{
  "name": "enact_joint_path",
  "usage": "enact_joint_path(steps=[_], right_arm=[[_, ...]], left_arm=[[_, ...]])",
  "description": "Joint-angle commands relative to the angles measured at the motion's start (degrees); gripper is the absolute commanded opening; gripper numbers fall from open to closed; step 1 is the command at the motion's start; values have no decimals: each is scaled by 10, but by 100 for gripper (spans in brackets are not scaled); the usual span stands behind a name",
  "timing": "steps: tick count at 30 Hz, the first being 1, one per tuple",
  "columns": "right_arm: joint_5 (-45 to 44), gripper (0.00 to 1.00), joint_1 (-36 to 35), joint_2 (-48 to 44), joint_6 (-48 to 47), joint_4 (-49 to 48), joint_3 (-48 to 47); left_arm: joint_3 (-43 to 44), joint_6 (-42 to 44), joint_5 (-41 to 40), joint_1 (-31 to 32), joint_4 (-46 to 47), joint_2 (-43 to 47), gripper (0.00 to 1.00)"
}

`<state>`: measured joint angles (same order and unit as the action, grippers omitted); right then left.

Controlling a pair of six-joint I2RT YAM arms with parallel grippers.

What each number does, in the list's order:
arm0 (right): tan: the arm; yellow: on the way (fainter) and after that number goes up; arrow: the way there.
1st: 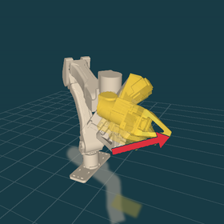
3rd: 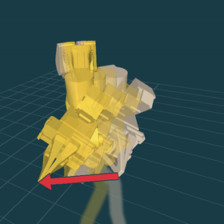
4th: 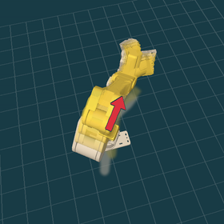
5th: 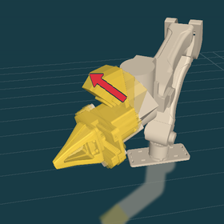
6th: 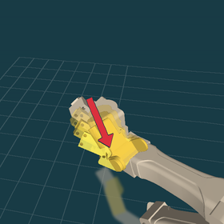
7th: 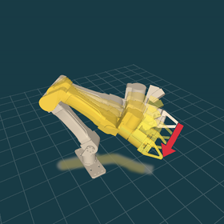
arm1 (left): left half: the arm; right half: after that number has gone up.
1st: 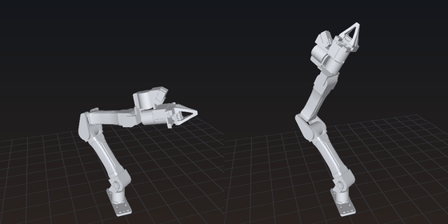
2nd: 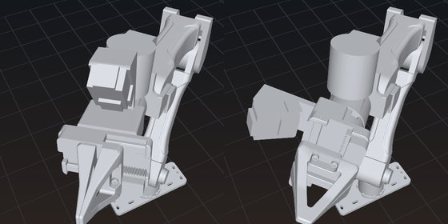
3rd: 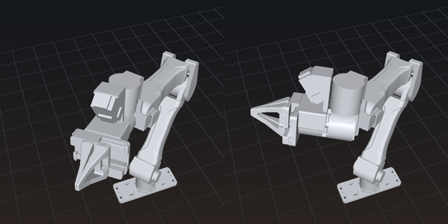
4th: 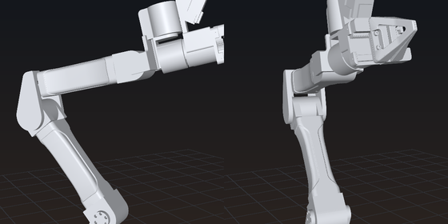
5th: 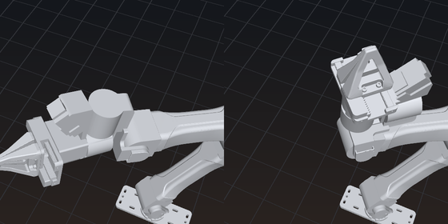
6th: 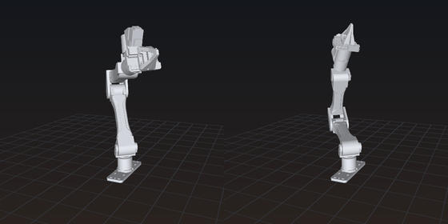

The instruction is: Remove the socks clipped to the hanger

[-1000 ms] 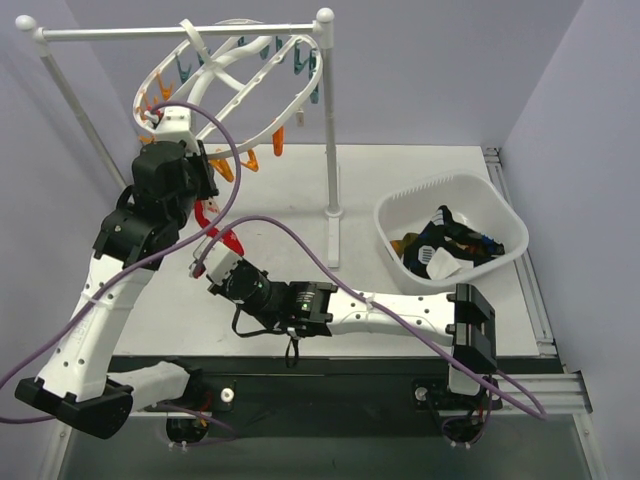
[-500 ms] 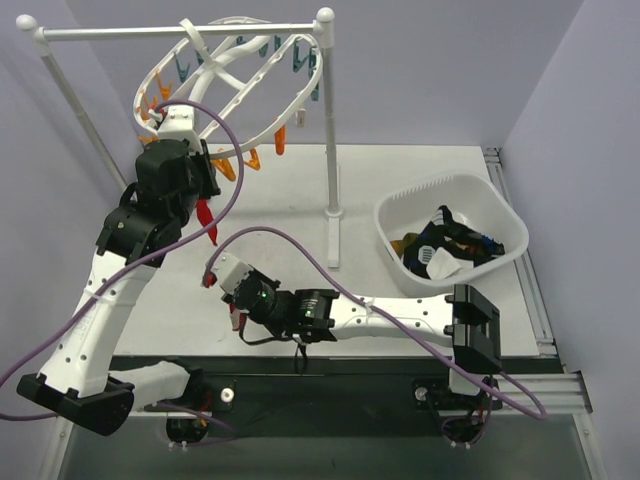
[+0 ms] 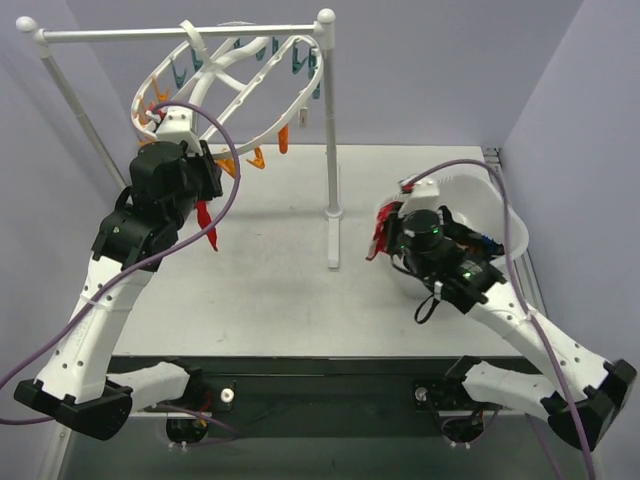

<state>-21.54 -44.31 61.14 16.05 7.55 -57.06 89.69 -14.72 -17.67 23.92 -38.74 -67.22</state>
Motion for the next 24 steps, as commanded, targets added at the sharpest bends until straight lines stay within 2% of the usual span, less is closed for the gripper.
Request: enact_joint_path(steps=[1,3,6,7,8,11,14,18,20,22,24], right_arm=[[102,2,119,-44,45,105,14],[148,6,198,-40,45,129,12],[224,15,261,-14,40,155,2],[235,20,270,-2,36,160,-1],[249,36,278,3,35,167,-6],[256,59,283,15,27,172,-19],[265,66,280,26,25,173,-39],[217,70,218,53,6,172,-78],[187,71,156,68,-4,158,-96],[194,72,109,91,-8,118,-99],[196,73,47,114,-10,22,-79]], left_arm=[[1,-14,36,2,43,19,0],[4,-19,47,2,43,22,0],[8,-25,62,2,45,24,0],[10,-27,67,2,46,26,0],[11,-29,69,2,46,28,0],[18,-35,78,2,46,32,0],[26,-42,88,2,51,32,0],[25,-51,98,2,60,33,0],[23,-53,100,2,60,33,0],[22,-53,100,2,60,34,0],[24,-54,101,2,59,37,0]])
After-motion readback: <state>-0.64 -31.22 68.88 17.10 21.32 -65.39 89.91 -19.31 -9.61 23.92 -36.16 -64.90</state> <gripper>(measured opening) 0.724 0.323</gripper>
